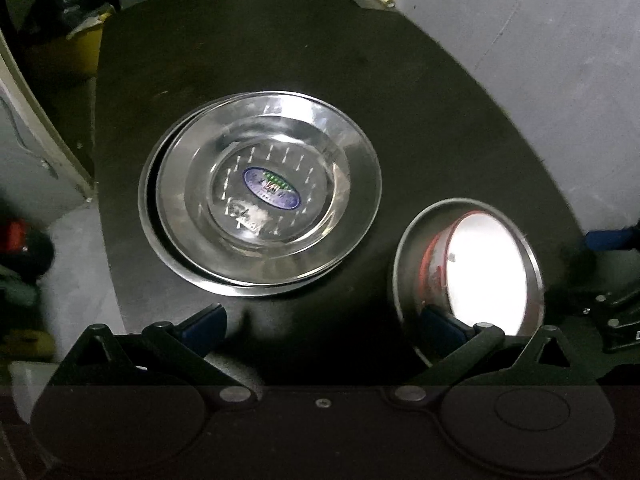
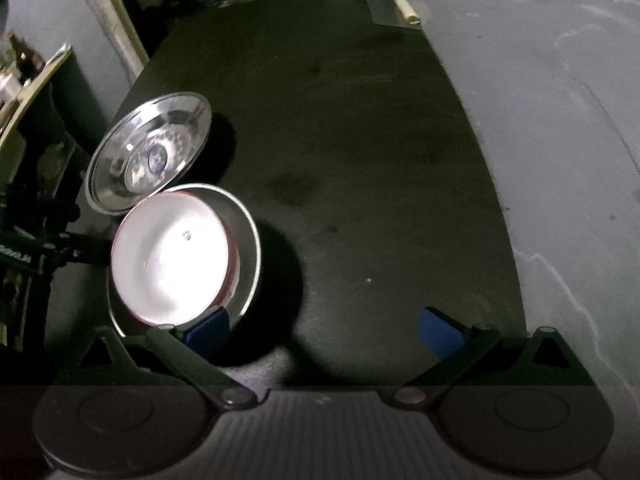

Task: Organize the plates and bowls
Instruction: 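Grasp the rim of the nested steel bowl stack with the left gripper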

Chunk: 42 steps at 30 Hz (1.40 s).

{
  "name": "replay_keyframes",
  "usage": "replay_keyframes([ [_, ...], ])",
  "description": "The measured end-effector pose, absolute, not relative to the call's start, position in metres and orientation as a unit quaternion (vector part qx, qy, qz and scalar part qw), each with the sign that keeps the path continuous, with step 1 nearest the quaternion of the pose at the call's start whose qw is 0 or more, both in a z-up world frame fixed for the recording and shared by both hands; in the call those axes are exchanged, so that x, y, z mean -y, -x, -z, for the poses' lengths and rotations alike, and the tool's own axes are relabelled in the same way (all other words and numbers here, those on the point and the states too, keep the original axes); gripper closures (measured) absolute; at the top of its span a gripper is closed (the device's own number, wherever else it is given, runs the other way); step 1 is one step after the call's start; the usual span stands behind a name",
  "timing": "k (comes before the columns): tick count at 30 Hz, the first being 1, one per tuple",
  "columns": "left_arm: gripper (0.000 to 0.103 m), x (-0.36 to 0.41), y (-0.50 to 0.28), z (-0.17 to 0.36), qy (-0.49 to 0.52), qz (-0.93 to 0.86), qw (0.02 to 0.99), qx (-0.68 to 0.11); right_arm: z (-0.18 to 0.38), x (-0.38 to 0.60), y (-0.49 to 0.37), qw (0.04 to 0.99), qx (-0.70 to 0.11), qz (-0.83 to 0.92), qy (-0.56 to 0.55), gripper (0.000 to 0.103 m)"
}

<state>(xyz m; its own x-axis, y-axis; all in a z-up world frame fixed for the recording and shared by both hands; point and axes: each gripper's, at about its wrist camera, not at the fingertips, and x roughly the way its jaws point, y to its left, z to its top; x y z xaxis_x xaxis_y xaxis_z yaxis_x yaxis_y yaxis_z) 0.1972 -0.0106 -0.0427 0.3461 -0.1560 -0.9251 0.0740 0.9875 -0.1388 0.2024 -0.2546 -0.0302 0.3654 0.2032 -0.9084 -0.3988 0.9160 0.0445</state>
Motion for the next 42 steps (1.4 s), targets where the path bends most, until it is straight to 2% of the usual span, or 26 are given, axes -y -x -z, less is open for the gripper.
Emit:
replay_keyframes([
  [14, 0.001, 0.024, -0.200, 0.051, -0.013, 0.072, 0.814, -0.576, 0.041, 0.240, -0.206, 0.814, -0.536, -0.190, 0.121, 0.000],
  [25, 0.001, 0.022, -0.199, 0.053, -0.006, 0.079, 0.814, -0.575, 0.042, 0.240, -0.205, 0.819, -0.533, -0.177, 0.114, 0.001],
  [27, 0.001, 0.022, -0.200, 0.054, -0.006, 0.079, 0.813, -0.577, 0.041, 0.241, -0.204, 0.821, -0.531, -0.179, 0.113, 0.004],
  [29, 0.001, 0.023, -0.200, 0.053, -0.007, 0.078, 0.812, -0.578, 0.039, 0.242, -0.202, 0.821, -0.529, -0.189, 0.103, 0.015],
  [33, 0.004, 0.022, -0.201, 0.054, -0.002, 0.084, 0.812, -0.578, 0.037, 0.245, -0.202, 0.816, -0.531, -0.209, 0.085, 0.029],
  [36, 0.014, 0.018, -0.202, 0.053, 0.021, 0.097, 0.811, -0.576, 0.036, 0.245, -0.203, 0.809, -0.538, -0.227, 0.066, 0.045],
  [38, 0.027, 0.016, -0.202, 0.054, 0.036, 0.112, 0.810, -0.575, 0.037, 0.243, -0.204, 0.802, -0.543, -0.241, 0.056, 0.059],
  [40, 0.038, 0.016, -0.203, 0.053, 0.051, 0.128, 0.809, -0.572, 0.038, 0.240, -0.204, 0.796, -0.548, -0.252, 0.052, 0.067],
  [42, 0.047, 0.018, -0.203, 0.052, 0.052, 0.141, 0.808, -0.570, 0.041, 0.236, -0.205, 0.785, -0.559, -0.263, 0.050, 0.068],
])
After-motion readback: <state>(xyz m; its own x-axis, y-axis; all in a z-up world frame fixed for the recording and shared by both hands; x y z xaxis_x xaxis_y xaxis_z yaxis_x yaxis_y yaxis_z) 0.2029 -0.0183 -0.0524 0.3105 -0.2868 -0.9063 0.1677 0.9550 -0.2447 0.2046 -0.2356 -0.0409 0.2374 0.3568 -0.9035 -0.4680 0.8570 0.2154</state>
